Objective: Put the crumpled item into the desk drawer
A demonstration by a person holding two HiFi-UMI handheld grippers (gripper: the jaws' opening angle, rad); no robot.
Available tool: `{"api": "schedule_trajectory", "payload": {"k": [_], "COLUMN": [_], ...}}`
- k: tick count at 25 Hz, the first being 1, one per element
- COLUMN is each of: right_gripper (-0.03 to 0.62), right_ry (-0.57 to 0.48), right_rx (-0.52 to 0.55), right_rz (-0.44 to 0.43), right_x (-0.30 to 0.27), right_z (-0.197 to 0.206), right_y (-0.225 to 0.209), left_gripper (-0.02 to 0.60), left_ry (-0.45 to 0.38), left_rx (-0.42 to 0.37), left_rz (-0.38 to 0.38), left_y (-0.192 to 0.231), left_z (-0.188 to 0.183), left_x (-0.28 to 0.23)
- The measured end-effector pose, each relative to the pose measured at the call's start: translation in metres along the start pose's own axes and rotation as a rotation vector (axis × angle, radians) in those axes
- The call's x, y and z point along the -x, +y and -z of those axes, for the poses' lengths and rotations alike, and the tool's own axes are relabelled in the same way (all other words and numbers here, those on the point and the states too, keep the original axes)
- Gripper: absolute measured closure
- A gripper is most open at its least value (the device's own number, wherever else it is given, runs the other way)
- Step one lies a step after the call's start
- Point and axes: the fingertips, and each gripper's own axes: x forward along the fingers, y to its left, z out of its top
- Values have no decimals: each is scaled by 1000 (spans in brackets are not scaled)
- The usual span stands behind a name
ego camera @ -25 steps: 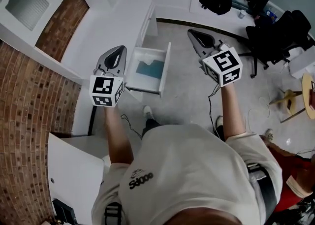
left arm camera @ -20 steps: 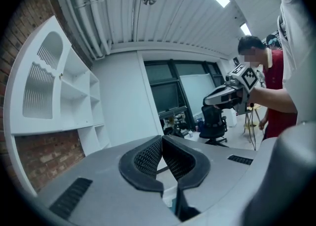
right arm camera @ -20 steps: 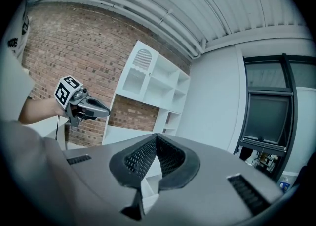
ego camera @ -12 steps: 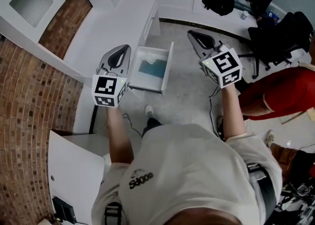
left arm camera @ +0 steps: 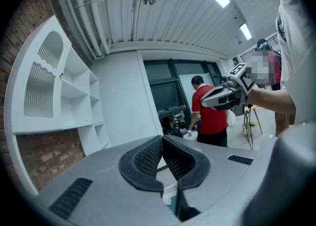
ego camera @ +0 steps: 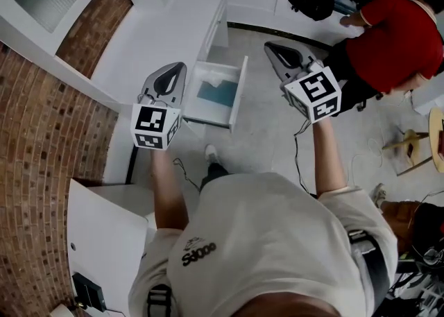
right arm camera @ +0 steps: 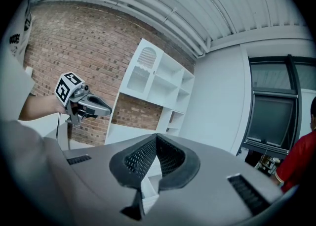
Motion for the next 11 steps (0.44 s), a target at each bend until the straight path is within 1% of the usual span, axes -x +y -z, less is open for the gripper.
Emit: {"api": "schedule_trajectory", "payload": {"k": [11], "right_gripper": [588], "right_ry": [11], "right_rx": [2], "right_rz": [-15], "right_x": [-6], "right_z": [4], "right_y": [6], "left_gripper": [563], "left_ry": [4], "left_rx": [8], "left_rz": [-6], "left_y": [1], "left_z": [5], "left_x": [5]}}
